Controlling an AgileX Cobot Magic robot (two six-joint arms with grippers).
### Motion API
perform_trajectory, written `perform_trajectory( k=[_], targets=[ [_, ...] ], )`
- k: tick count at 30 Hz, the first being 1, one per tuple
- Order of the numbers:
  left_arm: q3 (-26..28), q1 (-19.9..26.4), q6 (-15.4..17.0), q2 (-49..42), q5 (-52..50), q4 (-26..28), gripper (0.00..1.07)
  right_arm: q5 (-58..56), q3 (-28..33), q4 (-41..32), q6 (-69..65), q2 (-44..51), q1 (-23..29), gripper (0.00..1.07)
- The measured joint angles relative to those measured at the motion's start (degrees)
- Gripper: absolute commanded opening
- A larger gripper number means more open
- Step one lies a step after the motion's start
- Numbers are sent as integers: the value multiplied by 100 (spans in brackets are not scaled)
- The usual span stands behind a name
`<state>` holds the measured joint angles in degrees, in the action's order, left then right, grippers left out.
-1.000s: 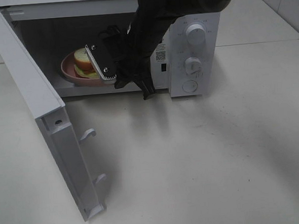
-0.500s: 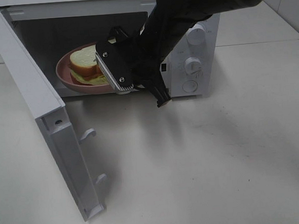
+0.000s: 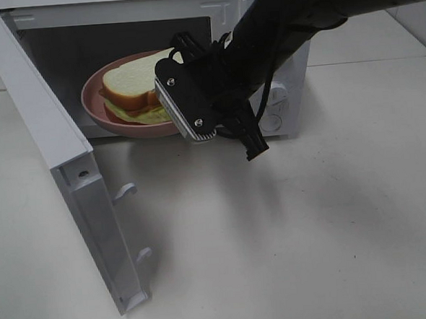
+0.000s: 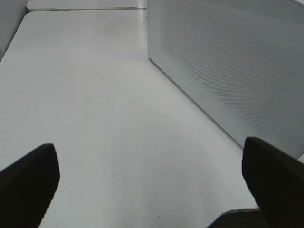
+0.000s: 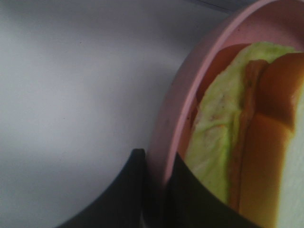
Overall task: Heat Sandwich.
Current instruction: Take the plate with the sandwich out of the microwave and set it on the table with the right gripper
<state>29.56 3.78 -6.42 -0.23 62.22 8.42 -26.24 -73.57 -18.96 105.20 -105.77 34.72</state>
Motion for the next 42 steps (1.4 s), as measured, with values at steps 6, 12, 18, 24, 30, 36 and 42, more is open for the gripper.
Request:
perform_trajectory(
  k=[6, 12, 18, 24, 30, 36, 42],
  targets=[
    [0, 0, 0, 0, 0, 0, 98, 160, 458, -143, 0, 464, 6, 0],
    [0, 0, 0, 0, 0, 0, 98, 258, 968, -143, -17, 980, 6, 0],
    [0, 0, 0, 0, 0, 0, 98, 355, 1335, -138, -29, 1312, -6, 0],
    [0, 0, 0, 0, 0, 0, 98, 418, 1782, -109, -223, 1770, -6, 0],
    [0, 0, 0, 0, 0, 0, 98, 390, 2384, 315, -785, 2315, -6, 0],
    [0, 0, 0, 0, 0, 0, 98, 384, 2704, 430, -985, 2727, -6, 0],
    [0, 0, 0, 0, 0, 0, 98, 246, 3054, 859, -1455, 3231, -6, 1]
  ],
)
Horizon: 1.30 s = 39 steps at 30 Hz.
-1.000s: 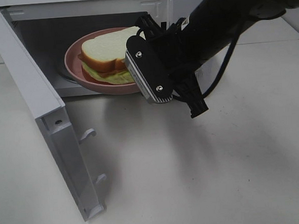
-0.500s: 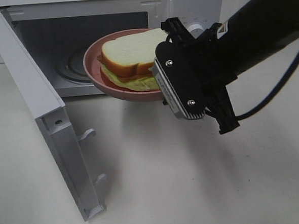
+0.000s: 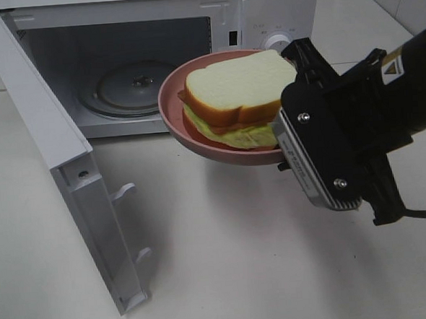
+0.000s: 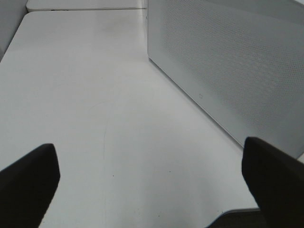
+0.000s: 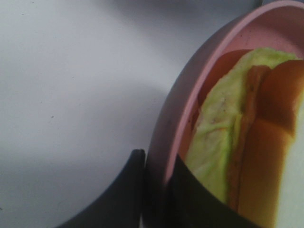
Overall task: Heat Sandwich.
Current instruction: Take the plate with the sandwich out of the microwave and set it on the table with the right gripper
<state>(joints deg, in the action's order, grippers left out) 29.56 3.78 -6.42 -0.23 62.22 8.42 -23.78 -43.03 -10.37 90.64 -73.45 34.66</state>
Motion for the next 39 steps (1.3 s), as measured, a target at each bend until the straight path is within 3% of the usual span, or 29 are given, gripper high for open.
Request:
perform_trajectory(
  k=[15, 39],
  targets=[
    [0, 0, 0, 0, 0, 0, 98, -424, 602, 401, -464, 1140, 0, 2],
    [0, 0, 0, 0, 0, 0, 98, -1220, 1427, 1828, -2051, 2888, 0, 3]
  ],
)
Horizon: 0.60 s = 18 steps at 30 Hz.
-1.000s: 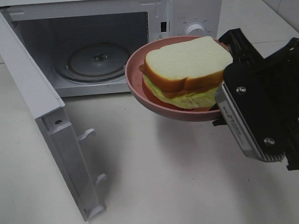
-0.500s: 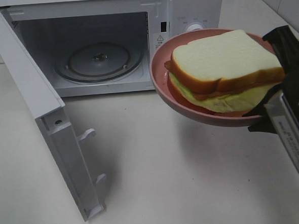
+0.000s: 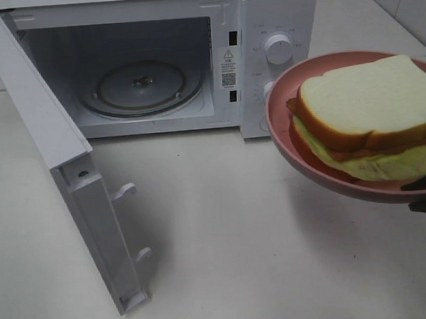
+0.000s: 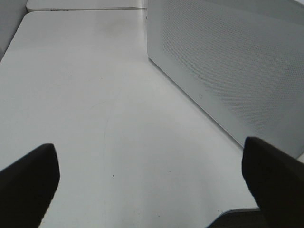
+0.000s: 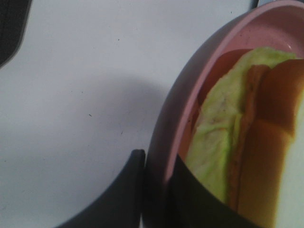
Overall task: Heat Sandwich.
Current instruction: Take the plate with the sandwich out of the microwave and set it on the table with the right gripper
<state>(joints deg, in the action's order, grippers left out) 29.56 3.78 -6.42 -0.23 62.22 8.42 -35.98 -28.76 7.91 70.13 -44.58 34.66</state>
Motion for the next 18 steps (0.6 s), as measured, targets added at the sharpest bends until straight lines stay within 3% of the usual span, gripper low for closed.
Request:
perform_trajectory(
  k=[18],
  targets=[
    [0, 0, 0, 0, 0, 0, 98, -464, 29, 1696, -3037, 17, 0, 3]
  ],
)
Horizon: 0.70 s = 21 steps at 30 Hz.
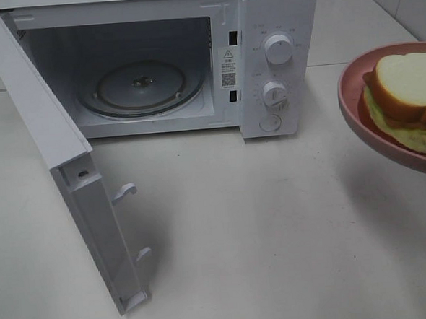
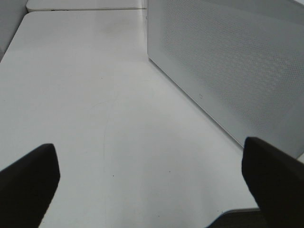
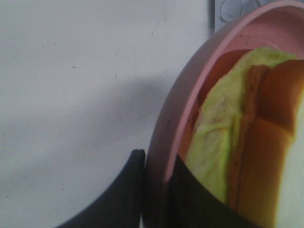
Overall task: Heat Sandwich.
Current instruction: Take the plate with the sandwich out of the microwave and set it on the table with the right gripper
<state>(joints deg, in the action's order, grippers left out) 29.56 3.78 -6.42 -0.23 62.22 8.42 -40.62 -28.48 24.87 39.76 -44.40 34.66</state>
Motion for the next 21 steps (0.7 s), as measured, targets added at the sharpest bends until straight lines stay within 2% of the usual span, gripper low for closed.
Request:
perform_trajectory(
  k=[7, 21],
  targets=[
    [0, 0, 0, 0, 0, 0, 98, -372, 0, 607, -1432, 0, 0, 3],
    [0, 0, 0, 0, 0, 0, 98, -1169, 0, 1169, -3094, 0, 0, 3]
  ],
)
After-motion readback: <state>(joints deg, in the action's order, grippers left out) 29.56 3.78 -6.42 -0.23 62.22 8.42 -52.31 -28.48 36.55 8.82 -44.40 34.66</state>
